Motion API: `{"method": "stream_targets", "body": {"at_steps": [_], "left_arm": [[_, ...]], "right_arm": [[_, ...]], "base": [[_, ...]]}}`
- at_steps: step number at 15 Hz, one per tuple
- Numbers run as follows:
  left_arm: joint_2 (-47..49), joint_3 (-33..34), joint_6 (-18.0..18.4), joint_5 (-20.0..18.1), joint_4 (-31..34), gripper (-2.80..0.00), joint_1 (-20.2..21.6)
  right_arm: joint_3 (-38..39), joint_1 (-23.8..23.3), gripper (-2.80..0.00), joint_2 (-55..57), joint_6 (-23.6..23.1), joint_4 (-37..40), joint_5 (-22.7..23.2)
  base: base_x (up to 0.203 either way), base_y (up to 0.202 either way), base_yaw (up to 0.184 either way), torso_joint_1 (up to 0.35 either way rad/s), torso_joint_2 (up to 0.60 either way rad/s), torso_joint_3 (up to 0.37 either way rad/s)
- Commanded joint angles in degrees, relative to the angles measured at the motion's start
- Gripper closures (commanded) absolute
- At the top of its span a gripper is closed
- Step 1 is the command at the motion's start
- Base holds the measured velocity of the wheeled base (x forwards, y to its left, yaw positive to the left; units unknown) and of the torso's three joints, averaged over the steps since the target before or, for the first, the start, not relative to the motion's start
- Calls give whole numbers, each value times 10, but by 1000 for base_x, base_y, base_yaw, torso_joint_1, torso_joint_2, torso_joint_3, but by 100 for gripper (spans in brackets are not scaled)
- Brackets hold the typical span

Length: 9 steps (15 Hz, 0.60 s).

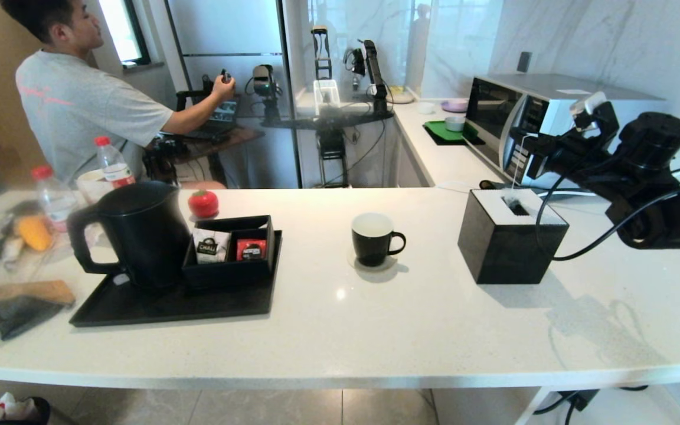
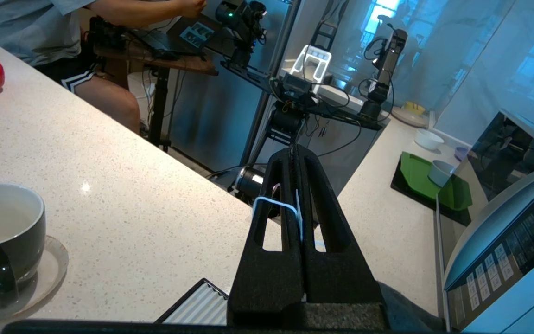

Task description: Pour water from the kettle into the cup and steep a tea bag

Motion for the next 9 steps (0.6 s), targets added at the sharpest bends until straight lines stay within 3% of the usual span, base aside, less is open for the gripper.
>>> {"method": "stream_targets", "body": {"at_steps": [1, 7, 9], "left_arm": [[0, 0, 0, 0, 0, 0, 0], [0, 0, 0, 0, 0, 0, 0], [0, 0, 0, 0, 0, 0, 0]], "right_arm": [[18, 0, 0, 1, -1, -10, 1], [207, 1, 0, 0, -3, -128, 2], [223, 0, 0, 1, -3, -147, 2]], "base": [[0, 0, 0, 0, 0, 0], [0, 0, 0, 0, 0, 0], [0, 0, 0, 0, 0, 0]]}}
